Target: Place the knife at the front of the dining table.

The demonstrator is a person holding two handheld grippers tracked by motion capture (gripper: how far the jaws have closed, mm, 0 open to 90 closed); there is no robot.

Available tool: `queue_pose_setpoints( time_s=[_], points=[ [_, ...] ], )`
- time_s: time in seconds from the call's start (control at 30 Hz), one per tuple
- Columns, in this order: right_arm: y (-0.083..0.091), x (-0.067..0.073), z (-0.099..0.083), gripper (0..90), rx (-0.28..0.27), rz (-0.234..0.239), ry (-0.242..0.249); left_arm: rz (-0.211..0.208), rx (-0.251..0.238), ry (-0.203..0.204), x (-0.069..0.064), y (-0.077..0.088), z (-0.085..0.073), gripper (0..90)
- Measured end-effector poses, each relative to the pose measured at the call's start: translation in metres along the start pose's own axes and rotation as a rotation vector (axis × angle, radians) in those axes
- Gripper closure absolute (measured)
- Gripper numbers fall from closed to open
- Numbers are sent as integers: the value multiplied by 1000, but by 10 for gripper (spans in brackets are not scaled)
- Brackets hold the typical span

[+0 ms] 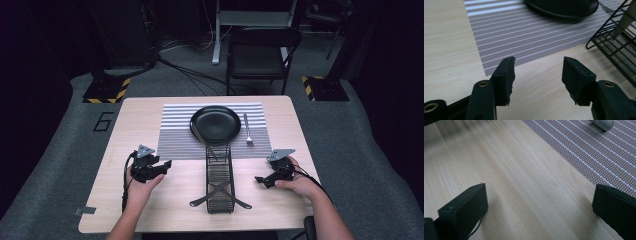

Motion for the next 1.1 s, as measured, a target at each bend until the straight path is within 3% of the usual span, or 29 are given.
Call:
queue_pose_setpoints(
  time_s=[0.23,0.63,0.87,1.1],
  points=[
    [0,0,0,0,0,0,1,4,6,-55,-15,5,10,435],
    [0,0,0,0,2,1,1,-51,15,-70,-38,0,22,472],
    [0,0,0,0,2,-1,-2,-55,-12,-86,-52,2,38,490],
    [0,0,0,0,3,-1,-1,-87,-26,-111,-65,4,49,517]
  ],
)
Point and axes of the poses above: each handheld gripper's, and its own axes: y roughly backward along the jaws, z roughly out of its top, x roughly to its left, the point moved 6 cm from there along -y, roughly forward along the jaws, and after that the axes turned 4 degrees about y, right-handed, at the moved point
